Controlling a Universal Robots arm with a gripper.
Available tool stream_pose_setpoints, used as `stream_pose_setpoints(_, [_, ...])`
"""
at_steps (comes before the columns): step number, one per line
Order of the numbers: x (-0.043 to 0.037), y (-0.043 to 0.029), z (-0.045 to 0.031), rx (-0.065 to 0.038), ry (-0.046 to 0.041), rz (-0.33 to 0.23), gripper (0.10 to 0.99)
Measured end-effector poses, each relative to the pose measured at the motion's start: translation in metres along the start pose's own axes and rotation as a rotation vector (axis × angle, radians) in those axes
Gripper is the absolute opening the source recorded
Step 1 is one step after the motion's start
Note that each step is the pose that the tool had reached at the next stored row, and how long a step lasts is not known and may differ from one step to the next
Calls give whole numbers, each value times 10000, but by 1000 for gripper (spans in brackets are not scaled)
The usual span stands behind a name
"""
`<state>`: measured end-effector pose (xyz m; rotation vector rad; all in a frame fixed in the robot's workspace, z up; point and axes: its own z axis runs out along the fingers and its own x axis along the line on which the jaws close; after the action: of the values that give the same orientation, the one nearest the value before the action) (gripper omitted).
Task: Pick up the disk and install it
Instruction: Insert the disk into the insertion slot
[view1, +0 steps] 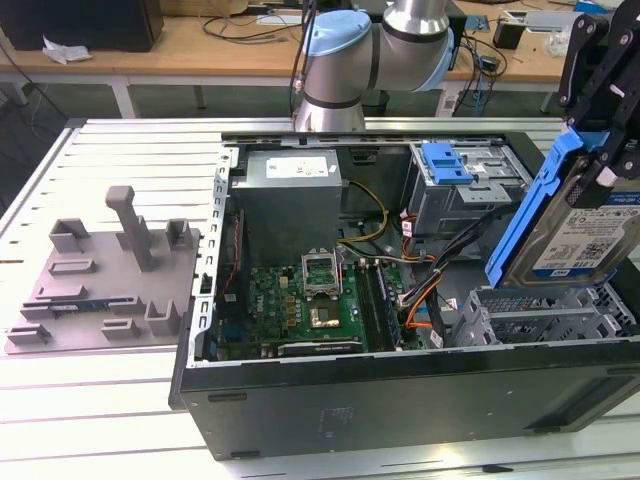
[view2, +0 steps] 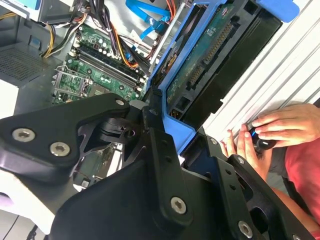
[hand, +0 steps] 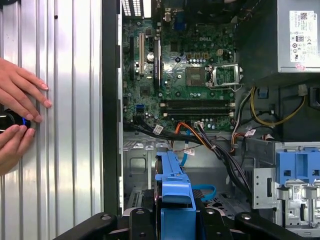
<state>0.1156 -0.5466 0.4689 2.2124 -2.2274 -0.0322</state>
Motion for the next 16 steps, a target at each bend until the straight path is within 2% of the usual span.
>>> stream_pose_setpoints(16, [1, -8, 67, 1, -1, 90, 369])
